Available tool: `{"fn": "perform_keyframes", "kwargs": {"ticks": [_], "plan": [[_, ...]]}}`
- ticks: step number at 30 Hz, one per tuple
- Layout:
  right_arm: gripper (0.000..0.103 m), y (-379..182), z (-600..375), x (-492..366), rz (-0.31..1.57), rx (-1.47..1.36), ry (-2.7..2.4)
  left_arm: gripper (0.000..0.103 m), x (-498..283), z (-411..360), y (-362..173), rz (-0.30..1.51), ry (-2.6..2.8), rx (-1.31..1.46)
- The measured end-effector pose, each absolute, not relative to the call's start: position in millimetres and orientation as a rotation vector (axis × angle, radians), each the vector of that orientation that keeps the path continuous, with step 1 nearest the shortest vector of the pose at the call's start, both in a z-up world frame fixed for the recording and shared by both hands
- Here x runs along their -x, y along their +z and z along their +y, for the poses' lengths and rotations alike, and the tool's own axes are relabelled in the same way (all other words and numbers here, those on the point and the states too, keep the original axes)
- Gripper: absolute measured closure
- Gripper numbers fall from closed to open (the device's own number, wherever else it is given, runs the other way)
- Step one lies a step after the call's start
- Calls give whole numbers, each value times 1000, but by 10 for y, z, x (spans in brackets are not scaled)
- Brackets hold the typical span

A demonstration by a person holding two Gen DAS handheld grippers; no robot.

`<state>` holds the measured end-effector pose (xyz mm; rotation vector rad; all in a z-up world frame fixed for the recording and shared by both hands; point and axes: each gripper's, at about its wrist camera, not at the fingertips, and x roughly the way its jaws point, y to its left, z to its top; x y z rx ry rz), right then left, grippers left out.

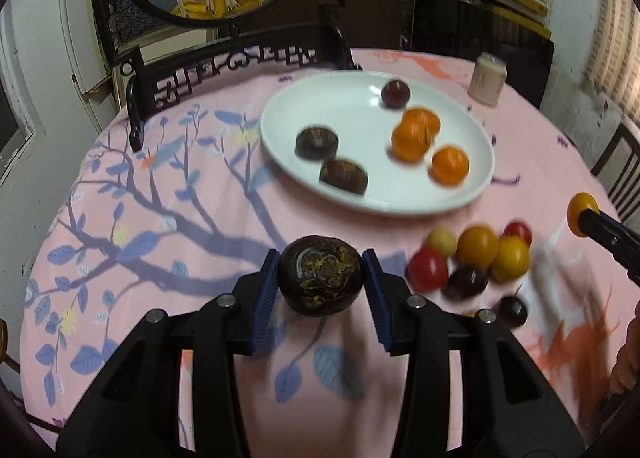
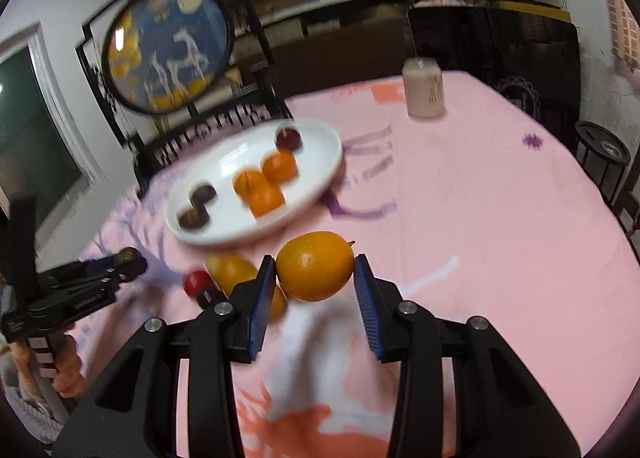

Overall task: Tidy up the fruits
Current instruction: 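Lower the brown fruit and orange onto the white plate and open both tools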

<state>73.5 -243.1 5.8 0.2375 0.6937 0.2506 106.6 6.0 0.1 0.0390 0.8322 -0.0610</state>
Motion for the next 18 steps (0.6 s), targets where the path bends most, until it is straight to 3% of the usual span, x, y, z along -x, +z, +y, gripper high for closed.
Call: {"fn": "perform_keyframes", "kwargs": {"ticks": [7,15,17,18], "plan": [[63,402,-2055,-1256,676,-180,319,60,-1611,-112,170,824,-46,-11],[62,141,-1897,-1894,751,-178,293,60,-2082,-301,13,867,-77,-8],[61,13,-1926,-2014,790,-203,315,44,-2128,-336,-49,876,-72,-14],[60,-29,-1945,-2048,803,-218,330,41,-2132,-339,-64,878,-68,-21]]}}
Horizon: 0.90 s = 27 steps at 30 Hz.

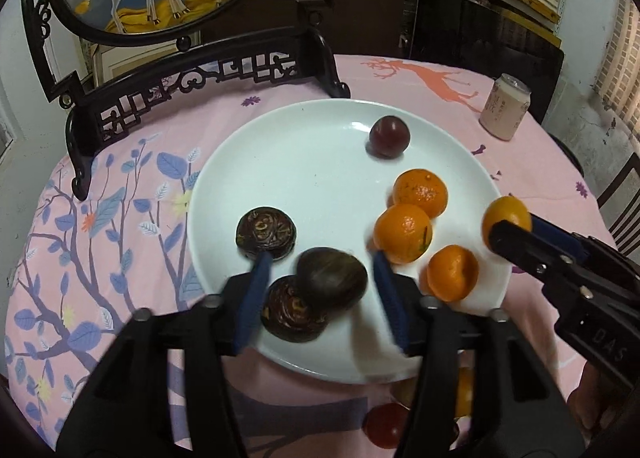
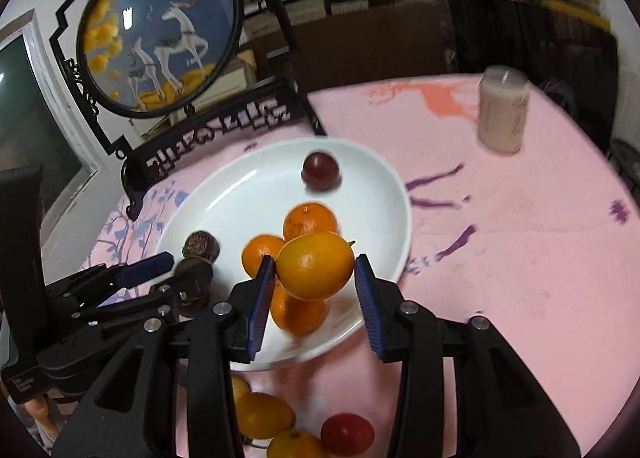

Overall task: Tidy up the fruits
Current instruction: 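Lower the brown fruit and orange onto the white plate and open both tools, then grasp a red tomato with the left tool while the right tool grasps another red tomato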

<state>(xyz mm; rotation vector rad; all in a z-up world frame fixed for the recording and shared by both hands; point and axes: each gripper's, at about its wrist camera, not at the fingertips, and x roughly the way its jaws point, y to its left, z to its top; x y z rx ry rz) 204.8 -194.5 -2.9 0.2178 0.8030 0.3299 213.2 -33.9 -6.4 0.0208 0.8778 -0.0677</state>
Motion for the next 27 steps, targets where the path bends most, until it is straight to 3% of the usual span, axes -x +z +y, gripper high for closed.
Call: {"fn": "perform_keyframes", "kwargs": {"ticks": [8,15,18,20,27], "plan": [[58,130,-2112,-1831,732,-298,373,30,-1959,-158,105,818,-38,-4],[57,135,-2245,-1488,727,-333,362,30,-1619,6,43,816,5,11],[56,76,-2307,-1352,738,-339,350,25,-1432,0,-18,821,8,-14],[42,33,-2375,-1264,739,-355,328,25,-1311,-22,-68,828,-2,-32],[41,68,-2559,-1076,705,-400,298,25,-1149,-216,-210,850,-78,-85]]}}
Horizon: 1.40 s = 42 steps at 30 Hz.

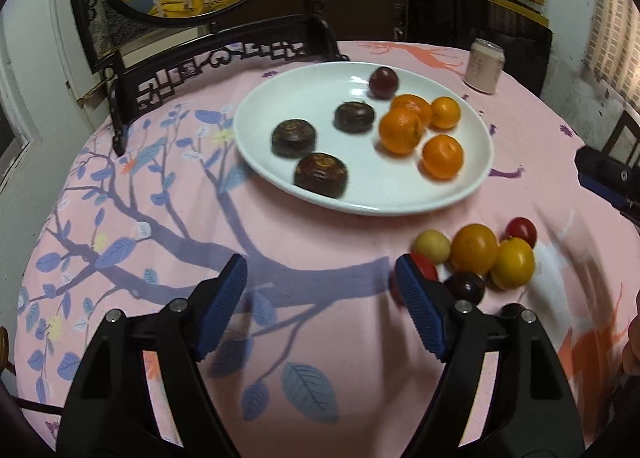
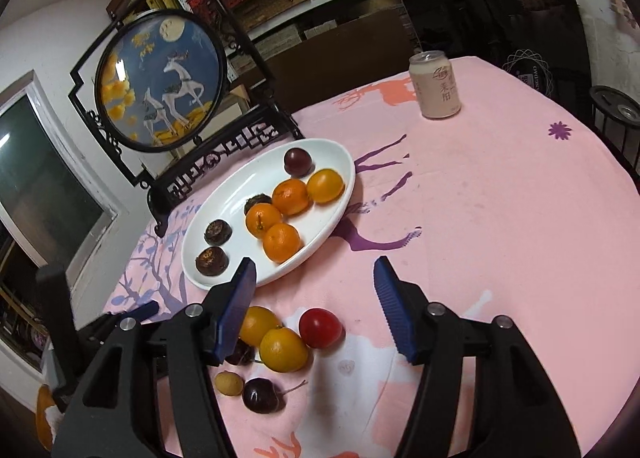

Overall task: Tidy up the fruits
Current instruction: 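Grasp a red tomato with the left tool while the right tool grasps another red tomato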

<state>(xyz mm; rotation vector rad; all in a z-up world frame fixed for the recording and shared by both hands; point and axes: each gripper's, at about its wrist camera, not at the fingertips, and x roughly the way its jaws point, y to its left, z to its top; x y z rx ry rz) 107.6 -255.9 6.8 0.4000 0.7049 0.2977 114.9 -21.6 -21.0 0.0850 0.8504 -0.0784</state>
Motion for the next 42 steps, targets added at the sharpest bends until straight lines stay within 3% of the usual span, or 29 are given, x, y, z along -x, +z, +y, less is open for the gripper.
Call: {"fn": "perform_keyframes", "kwargs": {"ticks": [10,20,33,36,37,40,42], "plan": [[41,116,-2557,-1060,694,-392,308,18,-1193,-318,-272,822,-66,-139],[41,172,-2642,-1022,670,-419,307,20,-1090,275,-227,849,35,16],[41,169,-2617,-1023,676,-408,308,21,-981,-343,-350,800,-49,-235],[41,156,-2603,-1032,681,-404,309,30,-1061,-373,-383,812,-65,-237],[41,152,-2603,-1034,682,-403,309,38,-1092,-368,-404,823,-73,-230],[41,140,-2592,-1041,692,-404,312,75,-1148,-329,-460,881,-148,-168],[41,122,-2572,-1047,708,-398,321,75,-1107,-326,-456,880,-149,-170]]}}
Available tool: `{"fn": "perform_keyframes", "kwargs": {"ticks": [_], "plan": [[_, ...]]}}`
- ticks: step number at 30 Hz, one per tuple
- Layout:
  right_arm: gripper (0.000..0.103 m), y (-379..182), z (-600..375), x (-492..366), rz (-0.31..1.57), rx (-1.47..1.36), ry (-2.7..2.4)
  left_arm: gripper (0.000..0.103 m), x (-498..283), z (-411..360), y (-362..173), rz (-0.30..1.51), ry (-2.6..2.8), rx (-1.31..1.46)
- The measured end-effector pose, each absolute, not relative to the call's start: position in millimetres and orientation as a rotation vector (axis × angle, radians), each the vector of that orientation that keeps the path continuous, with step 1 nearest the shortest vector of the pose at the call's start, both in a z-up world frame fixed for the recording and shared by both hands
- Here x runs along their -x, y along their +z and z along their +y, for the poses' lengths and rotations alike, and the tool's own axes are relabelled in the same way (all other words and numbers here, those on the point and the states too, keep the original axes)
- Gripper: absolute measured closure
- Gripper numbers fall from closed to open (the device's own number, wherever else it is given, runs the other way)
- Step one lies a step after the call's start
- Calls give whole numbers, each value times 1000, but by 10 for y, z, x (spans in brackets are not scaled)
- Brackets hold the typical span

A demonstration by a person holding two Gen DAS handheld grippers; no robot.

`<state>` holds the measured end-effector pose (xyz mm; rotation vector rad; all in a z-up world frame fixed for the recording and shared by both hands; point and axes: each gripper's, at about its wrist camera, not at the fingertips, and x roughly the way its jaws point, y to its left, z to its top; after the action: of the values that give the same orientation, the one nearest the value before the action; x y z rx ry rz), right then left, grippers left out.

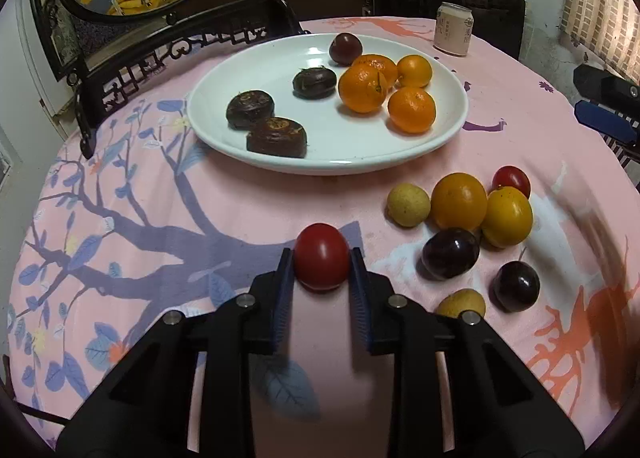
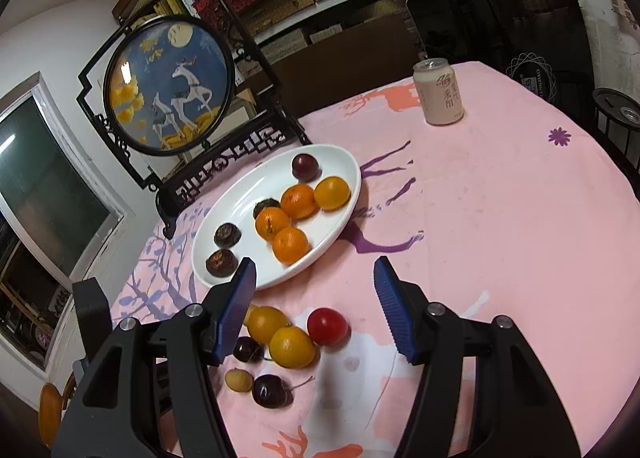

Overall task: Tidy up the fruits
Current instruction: 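Grasp a red tomato with the left tool while the right tool grasps another red tomato, then place both red tomatoes on the white plate and open both tools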

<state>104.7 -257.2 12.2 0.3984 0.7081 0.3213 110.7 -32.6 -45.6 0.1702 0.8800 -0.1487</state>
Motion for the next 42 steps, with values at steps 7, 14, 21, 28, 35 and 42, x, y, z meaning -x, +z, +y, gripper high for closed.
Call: {"fn": "perform_keyframes", "kwargs": {"ticks": [7,14,21,28,35,42], "plan": [[45,-133,-2460,-1149,863,-377,346,75,-1047,-67,-320,854,-89,-83],[63,-298,-2428,-1231,925,-417,357,75,-1070,-59,-322,861,-69,-92],[64,-445,-2377,-1358,976,-455,348,75,-1098,-113,-358,871,-68,-115],[70,-531,-2410,-1406,1001,-528,371,75,-1170,-152,-457,897,-60,-145],[71,-551,-2427,-1401,1011,-557,378,75,-1155,-158,-456,887,-54,-149],[72,-531,-2412,-1412,999,-547,366,75,-1142,-164,-460,881,-48,-156]]}}
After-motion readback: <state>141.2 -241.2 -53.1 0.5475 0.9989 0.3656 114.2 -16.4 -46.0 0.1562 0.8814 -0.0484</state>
